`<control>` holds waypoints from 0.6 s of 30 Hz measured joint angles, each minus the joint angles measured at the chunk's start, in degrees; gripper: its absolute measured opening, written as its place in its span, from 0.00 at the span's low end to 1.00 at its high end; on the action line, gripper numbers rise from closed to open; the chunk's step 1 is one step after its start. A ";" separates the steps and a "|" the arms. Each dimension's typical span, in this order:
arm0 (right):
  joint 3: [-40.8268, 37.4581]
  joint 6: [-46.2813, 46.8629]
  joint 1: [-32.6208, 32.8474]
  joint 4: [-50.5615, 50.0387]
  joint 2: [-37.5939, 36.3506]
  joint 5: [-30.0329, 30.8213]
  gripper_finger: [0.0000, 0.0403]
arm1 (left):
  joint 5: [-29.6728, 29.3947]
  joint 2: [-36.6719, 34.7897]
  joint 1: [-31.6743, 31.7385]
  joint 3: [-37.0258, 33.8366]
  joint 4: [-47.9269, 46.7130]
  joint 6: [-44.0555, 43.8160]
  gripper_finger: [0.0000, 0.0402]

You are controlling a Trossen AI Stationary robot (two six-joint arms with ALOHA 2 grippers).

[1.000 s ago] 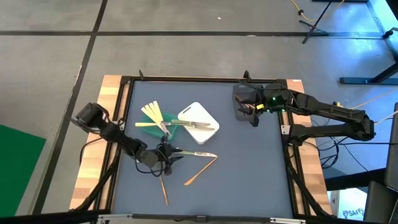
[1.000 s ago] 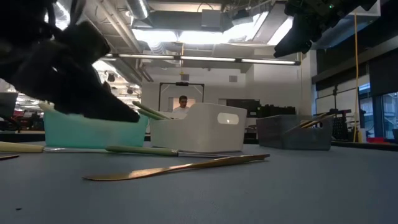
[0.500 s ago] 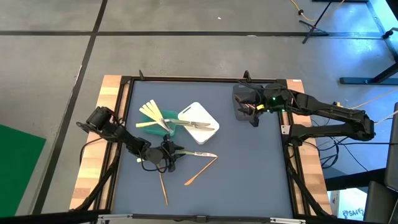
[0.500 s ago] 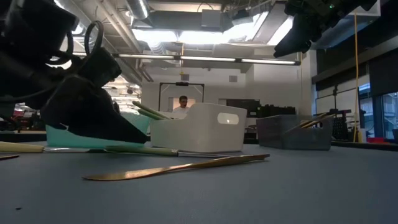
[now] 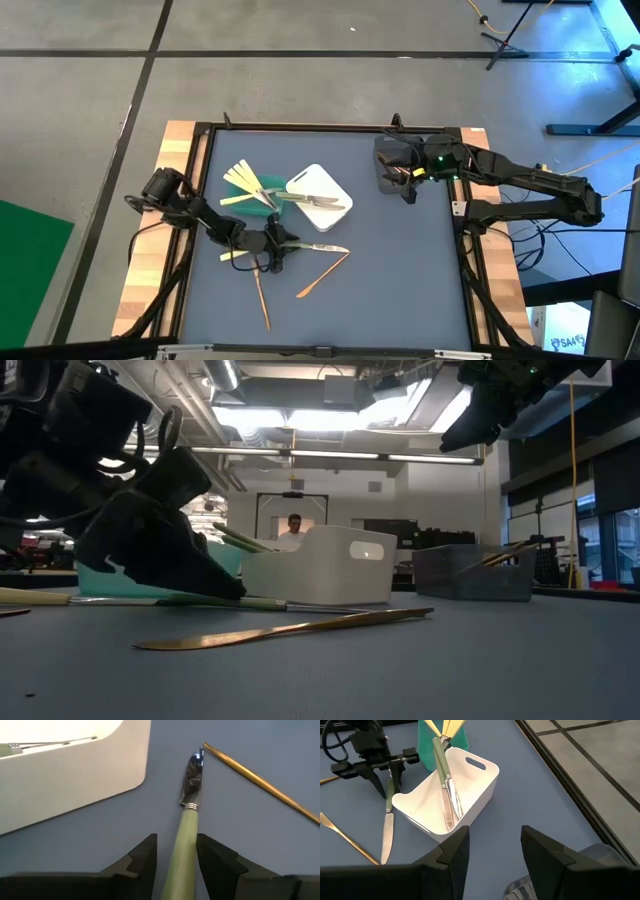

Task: Sort silverware by color (type)
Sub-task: Put the green table knife into the white bin

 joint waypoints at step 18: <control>0.00 0.00 0.00 0.00 0.00 0.00 0.42 | 2.94 -0.15 1.30 0.08 -4.31 0.49 0.33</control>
